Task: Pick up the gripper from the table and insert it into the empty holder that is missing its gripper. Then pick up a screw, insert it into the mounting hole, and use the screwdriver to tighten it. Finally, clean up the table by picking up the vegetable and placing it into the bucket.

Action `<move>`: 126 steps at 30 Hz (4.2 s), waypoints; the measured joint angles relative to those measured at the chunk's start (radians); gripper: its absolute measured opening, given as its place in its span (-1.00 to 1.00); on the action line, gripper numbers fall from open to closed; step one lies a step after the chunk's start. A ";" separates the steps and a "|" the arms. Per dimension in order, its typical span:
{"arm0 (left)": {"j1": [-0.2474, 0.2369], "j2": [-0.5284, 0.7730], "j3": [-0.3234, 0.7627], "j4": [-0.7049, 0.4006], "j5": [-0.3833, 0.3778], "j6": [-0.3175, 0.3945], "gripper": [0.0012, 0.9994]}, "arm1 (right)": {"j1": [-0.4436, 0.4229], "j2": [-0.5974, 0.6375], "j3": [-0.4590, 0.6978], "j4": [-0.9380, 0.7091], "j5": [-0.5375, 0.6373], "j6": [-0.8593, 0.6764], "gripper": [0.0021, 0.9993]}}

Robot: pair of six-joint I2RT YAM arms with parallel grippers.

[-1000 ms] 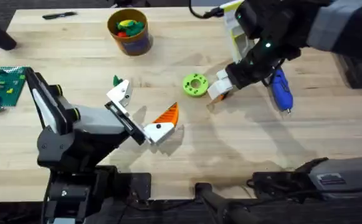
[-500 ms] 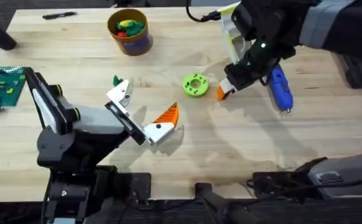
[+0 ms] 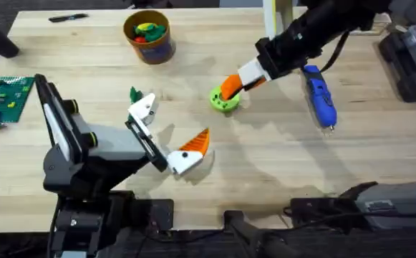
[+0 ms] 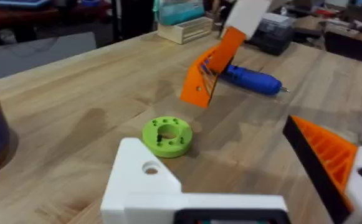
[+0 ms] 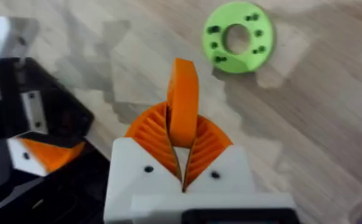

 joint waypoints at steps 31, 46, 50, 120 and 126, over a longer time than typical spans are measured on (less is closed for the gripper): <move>0.000 0.000 0.000 -0.019 0.152 0.060 0.97 | -0.019 -0.020 -0.542 0.956 -0.922 0.347 -0.99; 0.000 0.000 0.000 -0.021 0.163 0.064 0.97 | 0.062 0.077 -0.542 1.104 -0.928 0.481 -0.99; 0.000 0.000 0.000 -0.021 0.163 0.064 0.97 | 0.063 0.077 -0.542 1.123 -0.929 0.502 -0.99; 0.013 0.000 0.000 -0.025 0.156 0.056 0.97 | 0.140 0.212 -0.503 1.437 -0.901 0.771 -1.00; 0.013 0.000 0.000 -0.025 0.163 0.056 0.97 | 0.141 0.212 -0.503 1.437 -0.892 0.785 -0.73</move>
